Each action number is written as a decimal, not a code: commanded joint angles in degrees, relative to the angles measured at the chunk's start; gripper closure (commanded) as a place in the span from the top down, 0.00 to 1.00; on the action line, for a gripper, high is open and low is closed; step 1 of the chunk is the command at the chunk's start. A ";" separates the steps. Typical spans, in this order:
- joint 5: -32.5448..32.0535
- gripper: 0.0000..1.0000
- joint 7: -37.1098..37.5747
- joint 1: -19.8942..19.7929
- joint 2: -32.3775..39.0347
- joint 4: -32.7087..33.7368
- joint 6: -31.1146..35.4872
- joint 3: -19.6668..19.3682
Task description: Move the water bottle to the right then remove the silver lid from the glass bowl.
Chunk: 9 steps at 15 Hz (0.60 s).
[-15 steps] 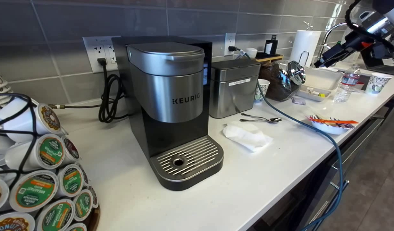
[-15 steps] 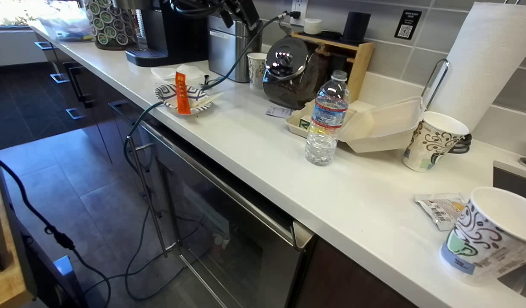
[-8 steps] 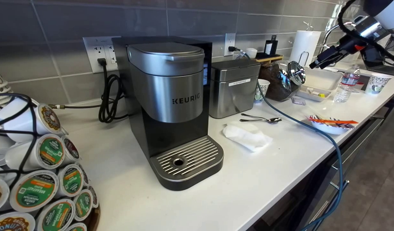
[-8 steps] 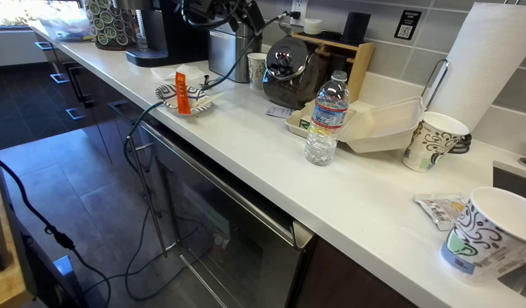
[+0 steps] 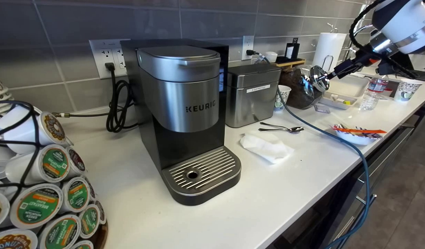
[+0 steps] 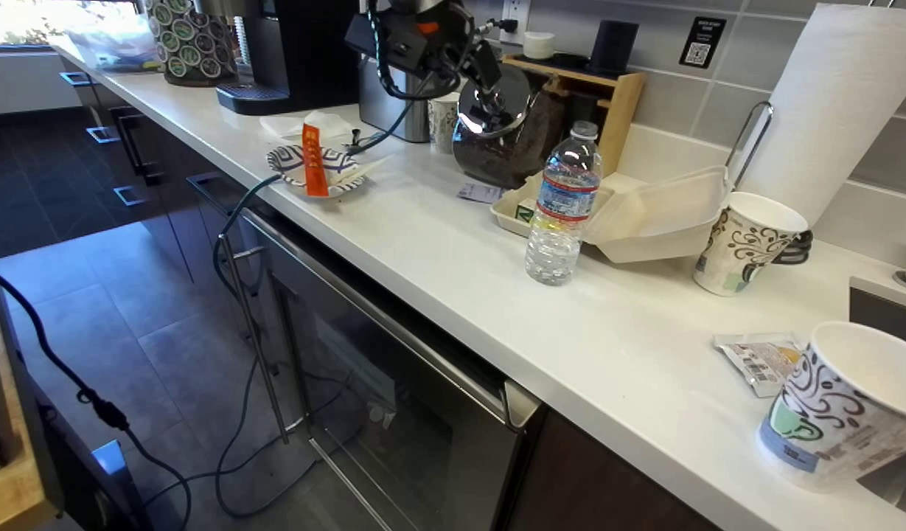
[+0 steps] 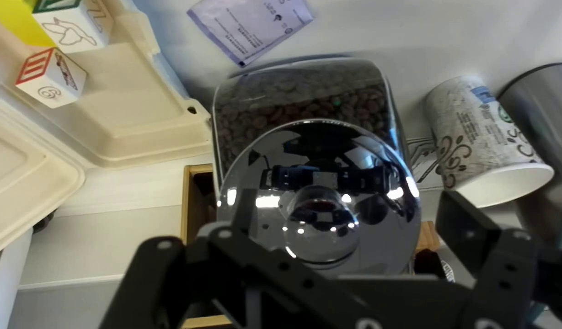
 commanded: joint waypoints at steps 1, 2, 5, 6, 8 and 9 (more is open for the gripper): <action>2.75 1.00 -1.23 -2.33 5.41 7.49 -1.98 0.86; 3.11 1.00 -1.33 -2.78 6.02 8.65 -2.56 1.09; 3.58 1.00 -1.39 -3.90 7.35 11.28 -4.71 1.78; 3.49 0.98 -1.15 -4.17 7.73 11.84 -5.40 1.88; 3.45 0.97 -1.15 -4.64 7.98 12.13 -6.46 2.14; 3.53 0.95 -1.34 -4.85 7.98 11.91 -6.70 2.28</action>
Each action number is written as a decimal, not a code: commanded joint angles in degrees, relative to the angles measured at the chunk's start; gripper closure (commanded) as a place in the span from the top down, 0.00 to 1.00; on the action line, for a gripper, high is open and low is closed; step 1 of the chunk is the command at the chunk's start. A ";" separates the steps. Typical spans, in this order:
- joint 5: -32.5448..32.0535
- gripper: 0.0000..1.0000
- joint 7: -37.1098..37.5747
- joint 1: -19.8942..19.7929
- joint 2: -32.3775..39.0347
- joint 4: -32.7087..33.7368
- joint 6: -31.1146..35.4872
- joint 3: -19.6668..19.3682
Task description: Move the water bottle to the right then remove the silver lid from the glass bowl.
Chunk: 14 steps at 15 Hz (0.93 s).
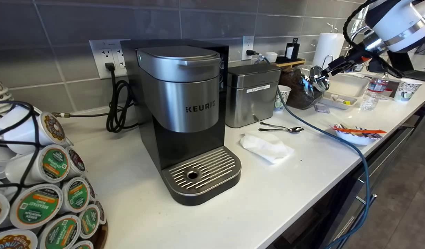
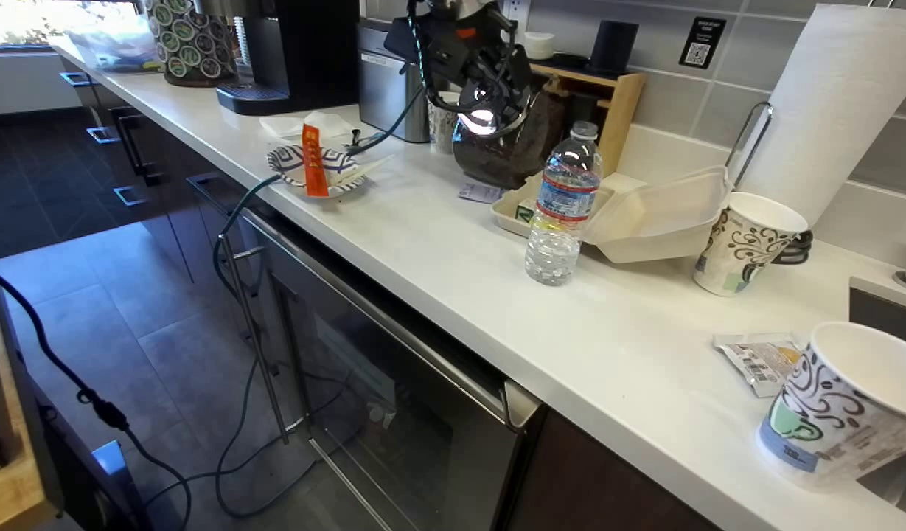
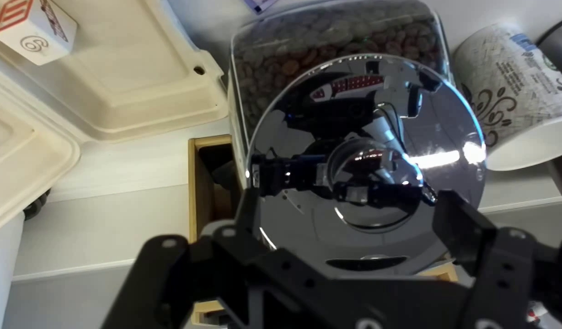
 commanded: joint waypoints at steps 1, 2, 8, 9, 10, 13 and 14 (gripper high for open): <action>1.62 0.94 -1.42 -1.53 1.42 1.45 -2.76 0.98; 1.49 0.88 -1.31 -1.62 1.41 1.31 -3.07 1.01; 2.63 0.30 -2.25 -1.97 -0.33 -0.22 -2.65 2.21; 2.23 0.24 -1.74 -1.70 -0.96 -0.70 -2.31 2.02; 1.53 0.21 -1.08 -1.35 -1.42 -1.23 -1.82 1.64; -0.65 0.21 1.40 -1.88 -2.61 -2.44 -1.58 1.79; -0.88 0.21 2.01 -2.09 -3.36 -2.94 -2.13 1.58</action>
